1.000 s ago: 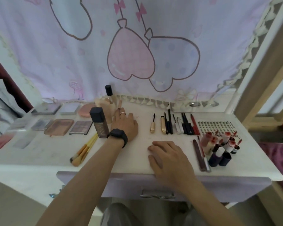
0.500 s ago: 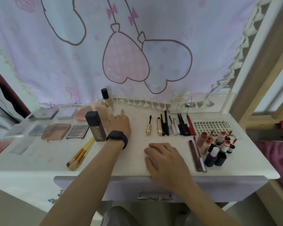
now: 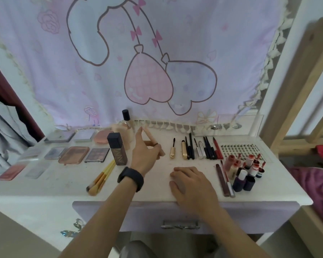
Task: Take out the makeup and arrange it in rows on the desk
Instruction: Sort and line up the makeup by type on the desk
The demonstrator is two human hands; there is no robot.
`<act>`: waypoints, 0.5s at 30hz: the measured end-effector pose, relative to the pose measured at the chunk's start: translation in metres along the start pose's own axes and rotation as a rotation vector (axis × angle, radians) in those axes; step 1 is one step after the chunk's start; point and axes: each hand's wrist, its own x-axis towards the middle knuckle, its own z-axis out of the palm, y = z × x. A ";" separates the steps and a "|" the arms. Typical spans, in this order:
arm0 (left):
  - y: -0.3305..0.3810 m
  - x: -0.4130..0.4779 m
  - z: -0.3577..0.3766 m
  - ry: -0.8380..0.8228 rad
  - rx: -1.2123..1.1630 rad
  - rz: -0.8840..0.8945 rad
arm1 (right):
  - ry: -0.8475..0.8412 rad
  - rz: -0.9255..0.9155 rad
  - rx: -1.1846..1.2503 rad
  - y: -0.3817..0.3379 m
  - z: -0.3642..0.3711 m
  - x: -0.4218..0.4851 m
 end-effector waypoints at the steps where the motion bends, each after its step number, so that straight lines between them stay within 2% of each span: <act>1: 0.002 -0.010 0.000 -0.030 -0.111 -0.013 | -0.009 0.011 0.007 0.001 -0.002 -0.001; 6: -0.001 -0.046 -0.015 -0.071 -0.450 -0.040 | -0.019 0.059 0.078 -0.008 -0.012 -0.003; 12: -0.015 -0.073 -0.025 0.026 -0.334 -0.022 | 0.140 0.153 0.355 -0.014 -0.013 -0.010; 15: -0.019 -0.079 -0.026 0.018 -0.263 -0.022 | 0.169 0.224 0.489 -0.025 -0.012 -0.015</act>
